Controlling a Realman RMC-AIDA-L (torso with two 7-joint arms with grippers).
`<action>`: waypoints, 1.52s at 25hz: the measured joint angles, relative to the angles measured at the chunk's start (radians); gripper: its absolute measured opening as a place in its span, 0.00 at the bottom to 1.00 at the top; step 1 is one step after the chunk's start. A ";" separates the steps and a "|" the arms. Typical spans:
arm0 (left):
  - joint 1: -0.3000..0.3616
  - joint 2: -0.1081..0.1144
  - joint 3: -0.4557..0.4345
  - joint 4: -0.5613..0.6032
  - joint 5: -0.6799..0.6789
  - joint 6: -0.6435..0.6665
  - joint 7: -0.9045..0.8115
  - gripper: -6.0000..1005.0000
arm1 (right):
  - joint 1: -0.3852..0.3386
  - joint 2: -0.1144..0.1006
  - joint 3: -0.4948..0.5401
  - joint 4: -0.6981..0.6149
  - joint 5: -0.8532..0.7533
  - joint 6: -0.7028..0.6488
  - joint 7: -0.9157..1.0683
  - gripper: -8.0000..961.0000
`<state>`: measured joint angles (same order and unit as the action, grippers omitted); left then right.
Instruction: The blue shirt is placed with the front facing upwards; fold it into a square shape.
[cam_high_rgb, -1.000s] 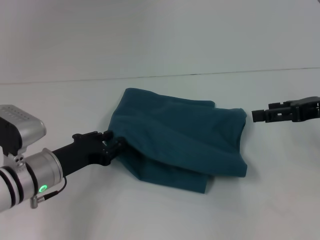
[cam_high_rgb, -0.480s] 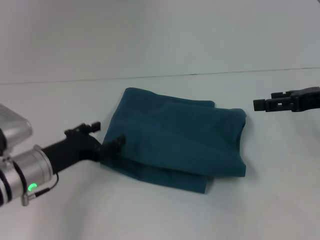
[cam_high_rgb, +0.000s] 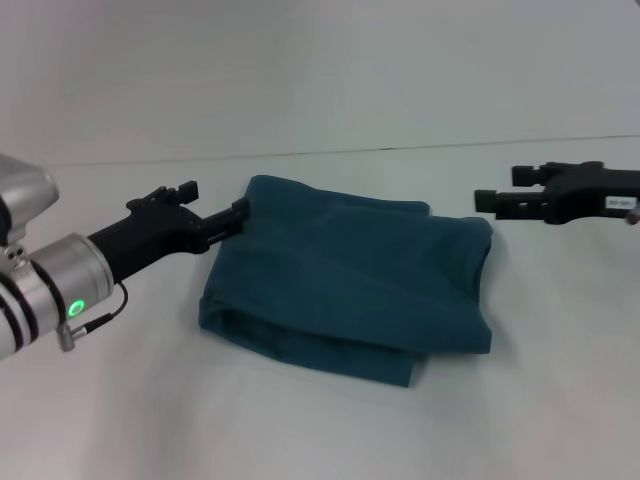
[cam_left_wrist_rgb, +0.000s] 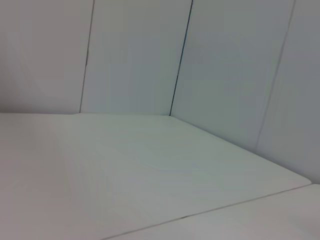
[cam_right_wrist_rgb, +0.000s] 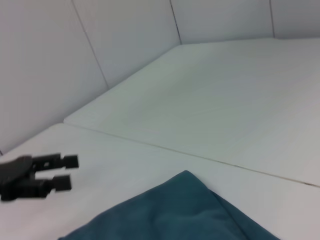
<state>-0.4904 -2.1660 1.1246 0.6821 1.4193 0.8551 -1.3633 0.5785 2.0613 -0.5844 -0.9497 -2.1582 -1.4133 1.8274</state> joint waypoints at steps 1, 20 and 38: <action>-0.013 0.000 0.000 -0.009 0.001 -0.018 -0.003 0.85 | 0.000 0.008 -0.001 0.004 0.000 0.010 -0.026 0.94; -0.137 0.053 0.004 -0.067 0.384 -0.063 -0.508 0.84 | -0.001 0.012 -0.002 0.056 0.002 0.086 -0.114 0.94; -0.171 0.086 -0.137 -0.003 0.672 0.103 -0.912 0.84 | -0.004 0.022 -0.012 0.062 0.001 0.077 -0.137 0.94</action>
<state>-0.6614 -2.0797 0.9879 0.6786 2.0913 0.9578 -2.2755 0.5742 2.0831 -0.5967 -0.8875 -2.1573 -1.3364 1.6899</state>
